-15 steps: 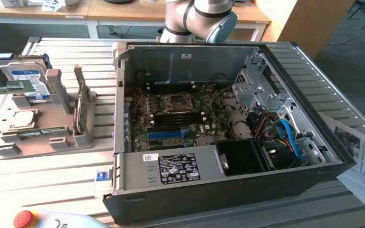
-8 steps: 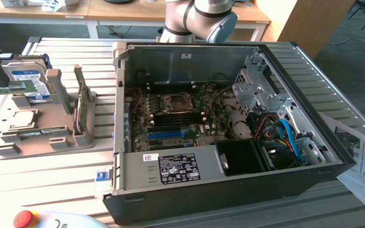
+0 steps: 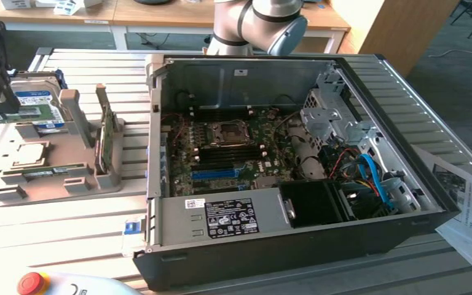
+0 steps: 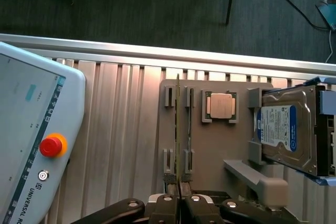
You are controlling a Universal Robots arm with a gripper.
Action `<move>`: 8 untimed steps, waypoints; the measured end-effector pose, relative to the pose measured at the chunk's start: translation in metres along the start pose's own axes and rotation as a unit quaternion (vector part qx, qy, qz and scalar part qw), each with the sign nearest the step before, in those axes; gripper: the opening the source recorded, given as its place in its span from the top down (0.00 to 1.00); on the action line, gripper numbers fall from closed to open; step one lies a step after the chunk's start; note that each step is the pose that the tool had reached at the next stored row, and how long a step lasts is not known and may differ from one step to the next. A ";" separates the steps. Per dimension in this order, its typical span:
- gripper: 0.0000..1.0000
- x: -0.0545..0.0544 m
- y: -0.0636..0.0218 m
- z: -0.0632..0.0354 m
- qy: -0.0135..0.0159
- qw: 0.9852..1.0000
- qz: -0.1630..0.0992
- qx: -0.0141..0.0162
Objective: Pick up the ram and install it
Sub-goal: 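Pick up the ram and move it above insertion slot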
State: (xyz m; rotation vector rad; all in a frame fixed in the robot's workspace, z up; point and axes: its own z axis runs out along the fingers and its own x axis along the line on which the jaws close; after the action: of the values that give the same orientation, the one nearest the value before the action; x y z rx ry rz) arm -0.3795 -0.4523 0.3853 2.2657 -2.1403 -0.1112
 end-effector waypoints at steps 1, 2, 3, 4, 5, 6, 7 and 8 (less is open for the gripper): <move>0.88 0.000 -0.0018 -0.0002 0.000 1.000 0.000 0.000; 0.88 0.001 -0.0039 -0.0003 0.000 1.000 0.000 -0.001; 0.88 0.001 -0.0061 -0.0005 0.000 1.000 0.000 -0.001; 0.88 0.002 -0.0084 -0.0007 0.000 1.000 0.000 -0.002; 0.88 0.002 -0.0107 -0.0009 0.000 1.000 0.000 -0.002; 0.88 0.002 -0.0130 -0.0010 0.000 1.000 0.000 -0.002; 0.88 0.003 -0.0154 -0.0012 0.000 1.000 0.000 -0.003; 0.88 0.003 -0.0180 -0.0013 0.000 1.000 0.000 -0.003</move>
State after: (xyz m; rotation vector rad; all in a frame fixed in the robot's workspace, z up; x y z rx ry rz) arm -0.3613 -0.4546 0.3853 2.2624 -2.1372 -0.1180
